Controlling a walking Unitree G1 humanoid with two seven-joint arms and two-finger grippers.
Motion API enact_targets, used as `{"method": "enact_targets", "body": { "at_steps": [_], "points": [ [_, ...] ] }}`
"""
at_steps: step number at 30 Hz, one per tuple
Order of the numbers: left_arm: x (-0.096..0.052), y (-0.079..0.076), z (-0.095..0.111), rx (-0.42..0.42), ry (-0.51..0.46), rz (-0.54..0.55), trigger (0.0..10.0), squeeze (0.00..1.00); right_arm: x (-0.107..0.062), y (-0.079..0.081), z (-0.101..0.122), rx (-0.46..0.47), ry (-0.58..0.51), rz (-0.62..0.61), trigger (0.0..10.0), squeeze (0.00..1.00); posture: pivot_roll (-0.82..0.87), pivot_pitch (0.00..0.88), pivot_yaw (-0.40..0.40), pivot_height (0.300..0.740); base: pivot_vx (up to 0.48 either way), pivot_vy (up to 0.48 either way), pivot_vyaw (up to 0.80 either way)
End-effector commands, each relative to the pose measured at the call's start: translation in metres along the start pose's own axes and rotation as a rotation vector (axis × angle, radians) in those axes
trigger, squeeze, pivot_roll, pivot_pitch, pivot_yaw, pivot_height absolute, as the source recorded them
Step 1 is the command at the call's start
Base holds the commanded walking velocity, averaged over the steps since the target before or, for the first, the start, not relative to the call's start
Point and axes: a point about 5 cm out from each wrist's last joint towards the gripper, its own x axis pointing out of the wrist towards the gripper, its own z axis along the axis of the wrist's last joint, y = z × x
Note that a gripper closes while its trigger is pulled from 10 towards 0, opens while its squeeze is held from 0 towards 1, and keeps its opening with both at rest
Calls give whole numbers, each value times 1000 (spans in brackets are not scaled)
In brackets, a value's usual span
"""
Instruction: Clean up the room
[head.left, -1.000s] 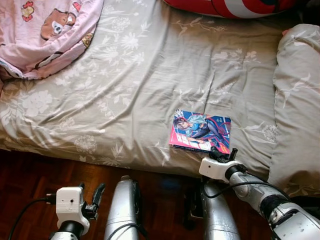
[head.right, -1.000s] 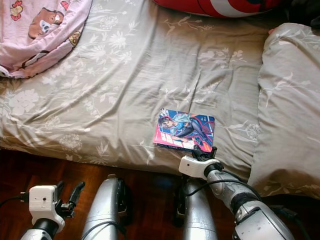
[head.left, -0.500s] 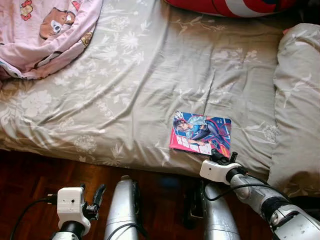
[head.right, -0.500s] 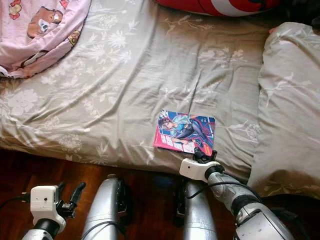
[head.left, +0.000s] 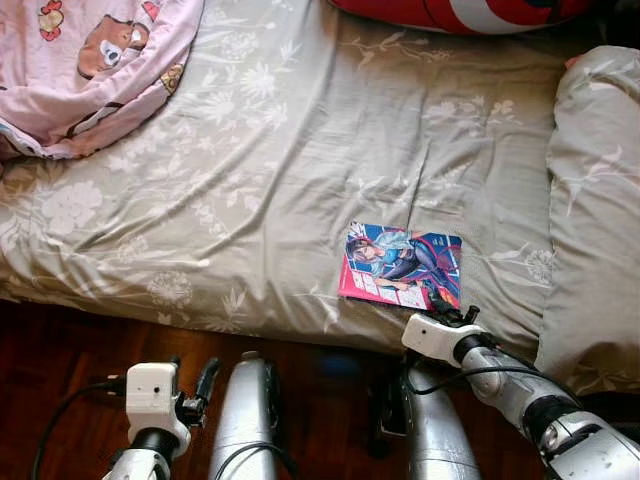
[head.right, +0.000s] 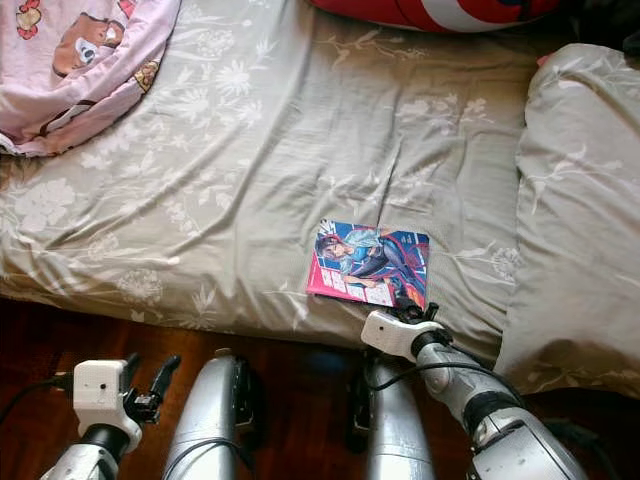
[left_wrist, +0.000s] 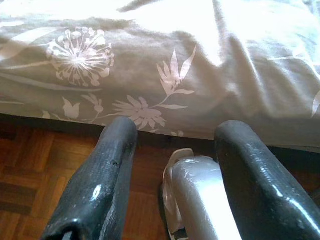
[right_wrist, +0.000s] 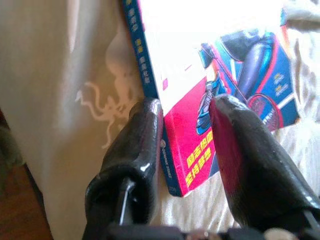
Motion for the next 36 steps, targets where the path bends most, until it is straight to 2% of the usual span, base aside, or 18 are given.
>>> {"method": "enact_targets", "body": {
  "at_steps": [1, 5, 8, 10, 11, 12, 13, 15, 16, 17, 18, 19, 22, 24, 27, 30, 33, 36],
  "points": [
    [-7, 3, -16, 16, 67, 14, 10000, 0, -7, 14, -3, 33, -12, 25, 10000, 0, 180, 464, 41, 643, 0, 0, 0],
    [-1, -1, -19, 8, 70, -3, 10000, 0, -12, 22, -1, 0, -61, 56, 10000, 0, 165, 445, 35, 643, 0, 0, 0],
    [7, -4, -21, 8, 67, -12, 10000, 0, -14, 27, -1, 49, -63, 61, 10000, 0, 151, 417, 27, 643, 0, 0, 0],
    [10, -4, -21, 9, 61, -12, 10000, 0, -15, 28, 0, 110, -61, 53, 10000, 0, 146, 400, 24, 643, 0, 0, 0],
    [13, -4, -21, 9, 56, -12, 10000, 0, -16, 28, 1, 183, -49, 37, 10000, 0, 140, 380, 20, 643, 0, 0, 0],
    [13, -4, -21, 9, 56, -12, 10000, 0, -16, 28, 1, 183, -49, 37, 10000, 0, 140, 380, 20, 643, 0, 0, 0],
    [17, -4, -21, 7, 52, -10, 10000, 0, -16, 29, 2, 292, -36, 25, 10000, 0, 137, 363, 20, 643, 0, 0, 0],
    [23, -5, -20, 3, 40, -10, 10000, 0, -15, 23, 5, 574, -36, -63, 10000, 0, 131, 337, 21, 643, 0, 0, 0],
    [30, -6, -19, 3, 31, -12, 10000, 0, -15, 16, 5, 803, -25, -170, 10000, 0, 120, 313, 24, 643, 0, 0, 0],
    [33, -7, -18, 1, 22, -13, 10000, 0, -15, 13, 3, 923, -8, -226, 10000, 0, 114, 301, 25, 643, 0, 0, 0],
    [33, -7, -18, 1, 22, -13, 10000, 0, -15, 13, 3, 923, -8, -226, 10000, 0, 114, 301, 25, 643, 0, 0, 0],
    [37, -8, -15, 0, 8, -18, 10000, 0, -17, 10, 0, 1100, 5, -304, 10000, 0, 106, 282, 26, 643, 0, 0, 0],
    [49, -9, -11, -2, -7, -22, 10000, 0, -22, 11, -6, 1266, 40, -396, 10000, 0, 90, 248, 27, 643, 0, 0, 0],
    [58, -10, -10, -3, -18, -23, 10000, 0, -29, 24, -10, 1314, 73, -390, 10000, 0, 73, 217, 24, 643, 0, 0, 0],
    [65, -11, -8, -10, -27, -18, 10000, 0, -33, 31, -13, 1335, 86, -372, 10000, 0, 67, 206, 23, 643, 0, 0, 0],
    [74, -11, -6, -21, -32, -7, 10000, 0, -40, 42, -22, 1425, 117, -349, 10000, 0, 42, 177, 21, 643, 0, 0, 0],
    [76, -10, -7, -25, -27, -1, 10000, 0, -41, 42, -22, 1431, 105, -333, 10000, 0, 38, 171, 20, 643, 0, 0, 0],
    [79, -7, -18, -44, 14, 24, 10000, 0, -41, 42, -26, 1403, 116, -287, 10000, 0, 45, 158, 22, 653, 0, 0, 0]
  ]
}}
